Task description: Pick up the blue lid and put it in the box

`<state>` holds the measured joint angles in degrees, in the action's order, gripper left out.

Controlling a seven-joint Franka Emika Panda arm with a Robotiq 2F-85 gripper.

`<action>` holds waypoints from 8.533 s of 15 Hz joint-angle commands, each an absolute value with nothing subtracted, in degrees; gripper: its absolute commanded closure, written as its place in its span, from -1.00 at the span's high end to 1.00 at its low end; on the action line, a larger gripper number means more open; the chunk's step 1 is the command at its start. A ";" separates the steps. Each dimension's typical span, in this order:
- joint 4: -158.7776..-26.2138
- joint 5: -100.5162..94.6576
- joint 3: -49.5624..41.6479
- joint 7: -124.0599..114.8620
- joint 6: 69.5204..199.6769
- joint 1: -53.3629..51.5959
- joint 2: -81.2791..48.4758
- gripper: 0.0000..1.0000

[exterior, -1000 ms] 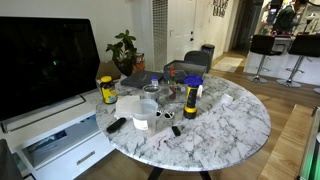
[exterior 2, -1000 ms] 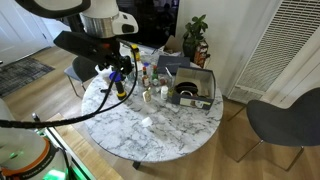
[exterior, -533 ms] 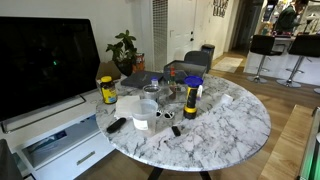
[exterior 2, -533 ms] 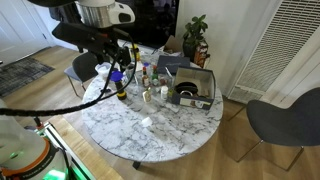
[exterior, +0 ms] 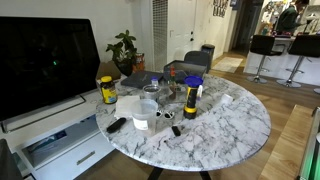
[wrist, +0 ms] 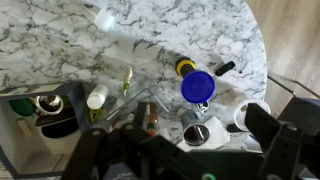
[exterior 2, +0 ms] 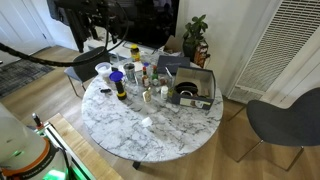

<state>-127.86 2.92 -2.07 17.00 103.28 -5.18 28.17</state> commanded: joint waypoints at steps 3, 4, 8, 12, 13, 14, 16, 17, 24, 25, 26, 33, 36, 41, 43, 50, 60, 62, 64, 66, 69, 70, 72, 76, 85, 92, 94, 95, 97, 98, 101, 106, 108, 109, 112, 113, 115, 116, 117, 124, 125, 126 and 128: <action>-121.22 11.51 2.42 4.43 101.65 -6.48 15.50 1.00; -121.18 12.10 3.55 1.39 101.67 -6.45 13.78 1.00; -122.17 11.99 4.59 1.20 102.80 -6.26 12.49 1.00; -119.44 13.19 4.59 -0.31 98.95 -6.24 9.48 1.00; -118.22 14.80 4.76 0.52 98.62 -6.76 8.06 1.00; -116.96 14.78 5.60 -3.55 97.18 -6.87 6.03 1.00; -115.68 15.53 7.00 -9.71 95.50 -7.26 3.21 1.00; -115.30 16.36 7.65 -12.39 95.53 -7.59 2.09 1.00; -118.32 18.04 10.39 -29.94 104.26 -10.23 -3.39 1.00; -119.10 17.48 10.47 -31.24 106.16 -10.60 -3.89 1.00; -120.00 17.11 10.46 -32.52 107.75 -10.88 -4.36 1.00; -119.45 15.59 10.19 -33.22 107.93 -11.17 -5.43 1.00; -119.13 14.18 9.59 -34.09 111.39 -10.99 -7.14 1.00; -119.25 12.69 8.50 -37.66 117.01 -11.42 -10.47 1.00; -118.88 11.06 7.99 -41.34 118.00 -11.77 -12.12 1.00; -118.60 8.25 7.32 -47.74 121.71 -12.25 -14.76 1.00; -118.96 3.36 6.46 -55.68 122.59 -12.57 -14.44 0.48; -118.91 2.11 6.25 -56.89 122.99 -12.65 -14.49 0.30; -118.95 0.78 6.06 -58.04 123.49 -12.74 -14.41 0.04; -118.93 -0.63 5.90 -59.12 123.89 -12.81 -14.41 -0.08; -118.81 -2.28 5.82 -60.39 124.31 -12.84 -14.45 -0.19; -118.83 -2.83 5.80 -60.78 124.47 -12.87 -14.38 -0.22; -118.86 -3.77 5.76 -61.59 124.61 -12.97 -14.18 -0.43; -118.46 -4.82 5.83 -62.09 124.45 -13.05 -14.21 -0.90; -120.82 -13.35 4.29 -63.20 120.05 -12.50 -8.63 -1.00; -124.03 -23.09 1.86 -43.79 125.17 -7.06 -2.92 -1.00; -125.37 -22.02 0.95 -34.93 129.55 -4.91 -1.54 -1.00; -121.58 -21.69 1.84 -41.20 125.38 -6.28 -4.42 -1.00; -121.56 -21.61 1.46 -39.93 125.98 -5.42 -4.15 -0.98; -121.49 -21.61 1.60 -40.05 125.98 -5.53 -4.22 -0.98; -121.43 -21.61 2.05 -40.46 125.96 -6.01 -4.46 -0.98; -120.26 -21.32 0.37 -36.96 128.33 -3.99 -5.43 -1.00; -118.41 -20.51 -1.22 -32.89 130.32 -2.12 -6.78 -1.00; -117.17 -19.72 -2.12 -30.28 131.53 -1.05 -7.76 -1.00; -111.87 -15.53 -4.34 -21.61 133.96 1.93 -11.81 -1.00; -109.78 -13.54 -4.78 -18.49 134.42 2.83 -13.39 -1.00; -104.55 -8.88 -5.15 -12.72 133.93 4.50 -17.23 -1.00; -101.20 -6.41 -5.04 -10.10 133.20 5.30 -19.68 -1.00; -98.48 -4.30 -4.75 -7.63 132.54 5.96 -21.52 -1.00; -78.48 6.96 -1.70 0.26 125.53 8.85 -37.22 -1.00; -76.13 7.55 -1.56 -0.22 124.41 8.83 -39.24 -1.00; -73.92 8.08 -1.41 -0.91 123.10 8.79 -41.24 -1.00; -70.11 8.67 -1.55 -2.38 121.03 8.68 -44.98 -1.00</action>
<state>-78.12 6.56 -2.55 -1.69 125.26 7.50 -38.43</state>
